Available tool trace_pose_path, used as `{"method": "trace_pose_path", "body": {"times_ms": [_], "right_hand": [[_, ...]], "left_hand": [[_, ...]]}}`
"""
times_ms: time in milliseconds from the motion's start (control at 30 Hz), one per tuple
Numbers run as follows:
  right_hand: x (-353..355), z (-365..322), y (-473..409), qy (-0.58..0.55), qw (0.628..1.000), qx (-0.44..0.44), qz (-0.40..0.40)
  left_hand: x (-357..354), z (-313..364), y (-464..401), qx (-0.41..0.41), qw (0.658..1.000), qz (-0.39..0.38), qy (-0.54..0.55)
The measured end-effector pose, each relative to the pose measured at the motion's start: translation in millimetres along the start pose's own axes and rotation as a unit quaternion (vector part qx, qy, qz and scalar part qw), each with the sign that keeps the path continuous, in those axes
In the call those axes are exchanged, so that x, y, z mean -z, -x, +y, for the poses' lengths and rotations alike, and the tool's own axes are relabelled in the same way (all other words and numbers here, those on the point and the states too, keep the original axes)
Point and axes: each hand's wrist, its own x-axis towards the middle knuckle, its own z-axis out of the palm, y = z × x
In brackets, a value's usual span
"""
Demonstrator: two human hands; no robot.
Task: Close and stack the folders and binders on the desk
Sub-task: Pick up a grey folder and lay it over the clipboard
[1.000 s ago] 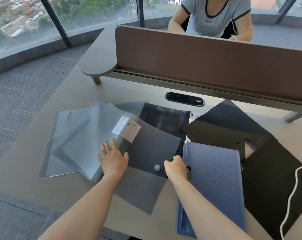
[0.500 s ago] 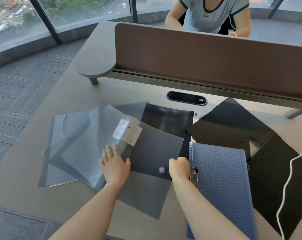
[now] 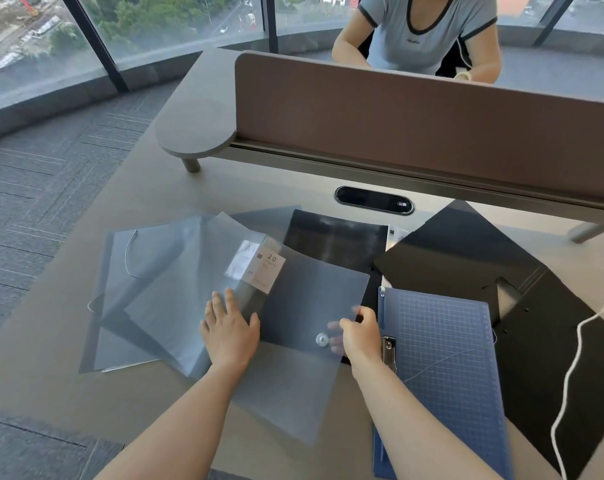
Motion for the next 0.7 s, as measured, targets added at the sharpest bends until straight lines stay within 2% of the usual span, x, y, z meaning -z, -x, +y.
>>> {"method": "trace_pose_path", "body": {"times_ms": [100, 333, 600, 700], "right_hand": [[6.2, -9.1, 5.8, 0.047, 0.997, 0.055, -0.028], [27.7, -48.4, 25.7, -0.019, 0.987, 0.158, -0.027], [50.8, -86.1, 44.5, -0.110, 0.969, 0.219, -0.036], [58.8, -101.6, 50.7, -0.143, 0.959, 0.237, -0.057]], "left_hand": [[5.6, 0.1, 3.5, 0.008, 1.000, 0.002, 0.019], [28.1, 9.9, 12.3, 0.037, 0.986, 0.025, 0.160], [72.8, 38.8, 26.7, -0.034, 0.953, 0.076, 0.292], [92.9, 49.4, 30.9, -0.048, 0.929, 0.085, 0.357]]}}
